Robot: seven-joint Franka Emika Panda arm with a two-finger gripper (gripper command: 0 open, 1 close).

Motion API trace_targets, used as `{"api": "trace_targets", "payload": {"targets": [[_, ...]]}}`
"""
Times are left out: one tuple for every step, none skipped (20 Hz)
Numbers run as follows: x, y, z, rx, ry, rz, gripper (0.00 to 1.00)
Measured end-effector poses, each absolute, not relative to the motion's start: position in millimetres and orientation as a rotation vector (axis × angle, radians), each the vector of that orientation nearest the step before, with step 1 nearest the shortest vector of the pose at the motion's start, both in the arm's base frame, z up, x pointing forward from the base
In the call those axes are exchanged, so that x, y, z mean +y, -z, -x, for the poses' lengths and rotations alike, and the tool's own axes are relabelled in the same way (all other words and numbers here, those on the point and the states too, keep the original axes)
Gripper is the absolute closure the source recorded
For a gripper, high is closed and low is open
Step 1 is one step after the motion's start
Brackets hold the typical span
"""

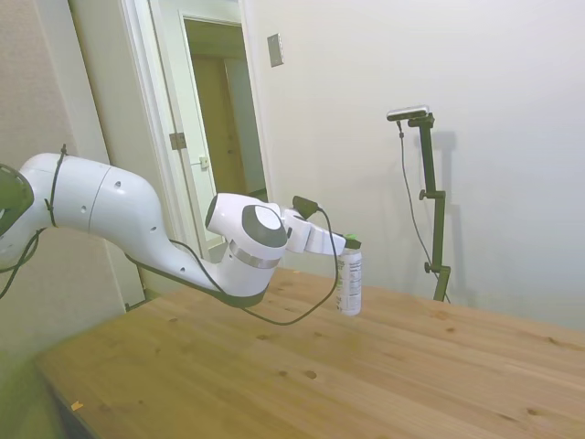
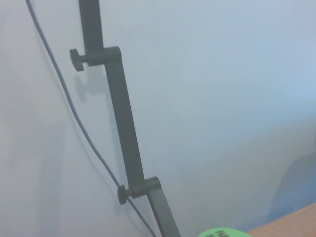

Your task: Stand the water bottle

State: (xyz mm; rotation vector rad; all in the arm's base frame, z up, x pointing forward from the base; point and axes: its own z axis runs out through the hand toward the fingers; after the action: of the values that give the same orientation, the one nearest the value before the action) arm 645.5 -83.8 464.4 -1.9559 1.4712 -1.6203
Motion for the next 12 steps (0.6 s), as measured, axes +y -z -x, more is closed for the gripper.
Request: {"api": "trace_targets", "payload": {"targets": [[-78.0, -460.0, -644.8, 1.458, 1.643, 1.947, 1.0], [-72.8, -452.7, -644.2, 1.45, 1.661, 1.944, 1.0], [-68.4, -443.9, -643.7, 1.445, 1.675, 1.943, 1.0], [-66.2, -433.8, -643.7, 1.454, 1.684, 1.932, 1.0], [-65.1, -424.9, -644.5, 1.468, 1.694, 1.915, 1.0], [-64.7, -416.6, -645.4, 1.478, 1.704, 1.908, 1.0], [-64.0, -411.3, -646.4, 1.484, 1.715, 1.899, 1.0], [-63.2, -410.2, -647.4, 1.481, 1.727, 1.894, 1.0], [-62.0, -409.5, -648.2, 1.478, 1.735, 1.892, 1.0], [-61.8, -408.8, -648.8, 1.477, 1.743, 1.891, 1.0], [-61.9, -408.1, -649.1, 1.476, 1.747, 1.891, 0.0], [-61.8, -407.9, -649.2, 1.473, 1.749, 1.895, 0.0]]}}
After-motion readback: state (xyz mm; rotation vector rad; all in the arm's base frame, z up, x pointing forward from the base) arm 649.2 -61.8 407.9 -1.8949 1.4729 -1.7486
